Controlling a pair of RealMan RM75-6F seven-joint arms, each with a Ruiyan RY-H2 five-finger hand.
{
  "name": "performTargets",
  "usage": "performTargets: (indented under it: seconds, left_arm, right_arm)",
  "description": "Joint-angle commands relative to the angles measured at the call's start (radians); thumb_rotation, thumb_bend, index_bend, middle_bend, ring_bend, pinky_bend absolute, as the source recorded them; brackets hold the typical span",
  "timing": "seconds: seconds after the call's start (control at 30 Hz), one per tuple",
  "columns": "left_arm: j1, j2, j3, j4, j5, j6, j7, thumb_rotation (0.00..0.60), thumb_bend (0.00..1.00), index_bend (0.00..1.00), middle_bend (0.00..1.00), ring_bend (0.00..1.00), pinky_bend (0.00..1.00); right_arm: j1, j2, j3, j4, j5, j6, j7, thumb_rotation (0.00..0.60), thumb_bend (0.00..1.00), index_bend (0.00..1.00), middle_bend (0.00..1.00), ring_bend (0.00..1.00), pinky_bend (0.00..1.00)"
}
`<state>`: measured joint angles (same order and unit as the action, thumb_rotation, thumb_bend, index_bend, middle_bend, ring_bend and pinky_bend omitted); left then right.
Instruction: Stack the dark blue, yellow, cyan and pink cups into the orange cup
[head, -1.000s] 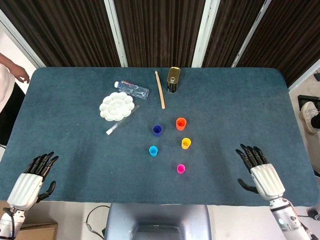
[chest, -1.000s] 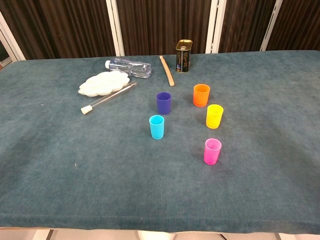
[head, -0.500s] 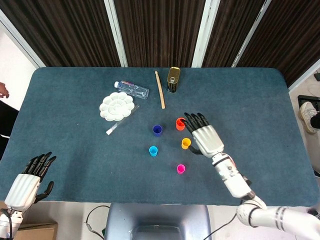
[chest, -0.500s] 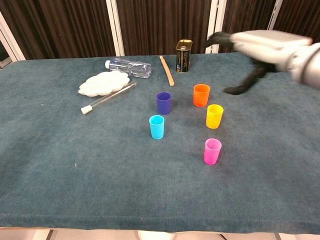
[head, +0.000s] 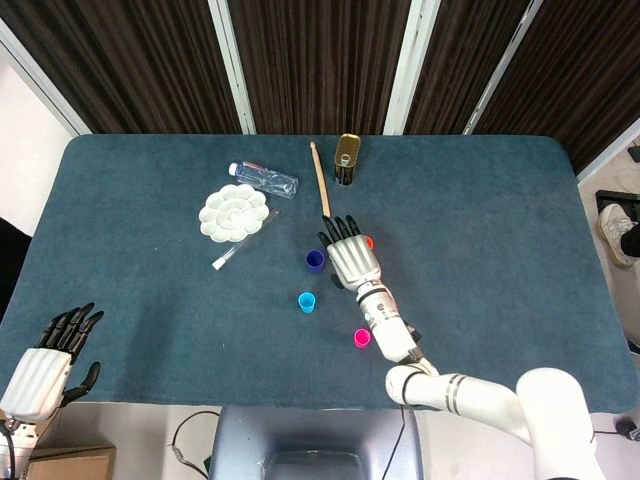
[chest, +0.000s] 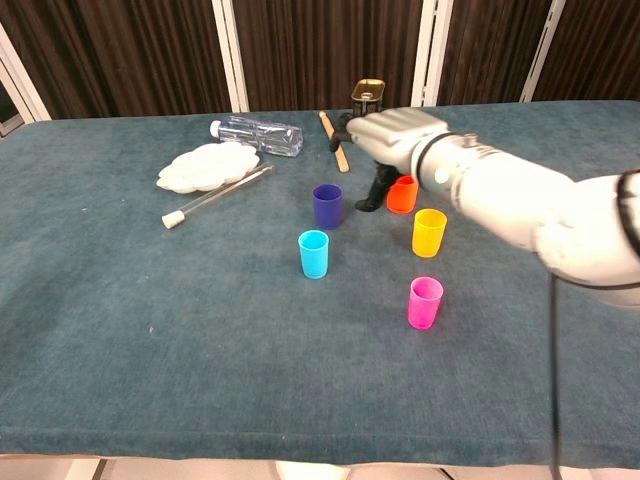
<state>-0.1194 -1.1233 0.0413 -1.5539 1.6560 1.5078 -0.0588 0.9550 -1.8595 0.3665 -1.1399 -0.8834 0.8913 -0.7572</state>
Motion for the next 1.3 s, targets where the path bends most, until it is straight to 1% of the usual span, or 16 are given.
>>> performTargets:
  seconds: [0.03, 0.3, 0.5, 0.7, 0.93, 1.07, 1.2, 1.3]
  left_arm:
    - [0.0, 0.001, 0.0, 0.002, 0.001, 0.001, -0.005, 0.6, 0.46, 0.0, 0.0, 0.0, 0.11]
    - [-0.001, 0.003, -0.001, 0.007, -0.001, -0.002, -0.014, 0.6, 0.46, 0.0, 0.0, 0.0, 0.11]
    - [-0.003, 0.002, -0.005, 0.011, -0.007, -0.006, -0.018, 0.6, 0.46, 0.0, 0.0, 0.0, 0.11]
    - [-0.004, 0.001, -0.008, 0.014, -0.011, -0.008, -0.021, 0.6, 0.46, 0.0, 0.0, 0.0, 0.11]
    - [-0.002, 0.005, -0.006, 0.015, -0.006, -0.002, -0.033, 0.6, 0.46, 0.0, 0.0, 0.0, 0.11]
    - [0.0, 0.007, -0.004, 0.015, -0.002, 0.002, -0.039, 0.6, 0.46, 0.0, 0.0, 0.0, 0.11]
    - [-0.001, 0.007, -0.003, 0.017, 0.004, 0.004, -0.039, 0.6, 0.46, 0.0, 0.0, 0.0, 0.11]
    - [0.0, 0.005, 0.0, 0.016, 0.011, 0.007, -0.035, 0.6, 0.46, 0.0, 0.0, 0.0, 0.11]
  right_arm:
    - [0.031, -0.044, -0.002, 0.056, 0.036, -0.014, -0.011, 0.6, 0.39, 0.32, 0.0, 0.0, 0.0]
    - [0.072, -0.1, 0.0, 0.156, 0.054, -0.026, 0.016, 0.6, 0.45, 0.35, 0.0, 0.0, 0.0]
    - [0.092, -0.13, 0.009, 0.213, 0.073, -0.056, 0.048, 0.6, 0.47, 0.4, 0.0, 0.0, 0.0]
    - [0.109, -0.162, 0.016, 0.264, 0.077, -0.067, 0.083, 0.6, 0.49, 0.45, 0.0, 0.0, 0.0]
    - [0.121, -0.2, 0.029, 0.315, 0.081, -0.038, 0.094, 0.6, 0.52, 0.57, 0.0, 0.0, 0.0]
    - [0.114, -0.184, 0.036, 0.293, 0.055, -0.005, 0.12, 0.6, 0.52, 0.58, 0.01, 0.0, 0.0]
    - [0.073, -0.114, 0.047, 0.193, -0.003, 0.078, 0.183, 0.6, 0.52, 0.58, 0.01, 0.0, 0.0]
    - [0.032, -0.042, 0.054, 0.108, -0.016, 0.125, 0.193, 0.6, 0.52, 0.58, 0.02, 0.0, 0.0]
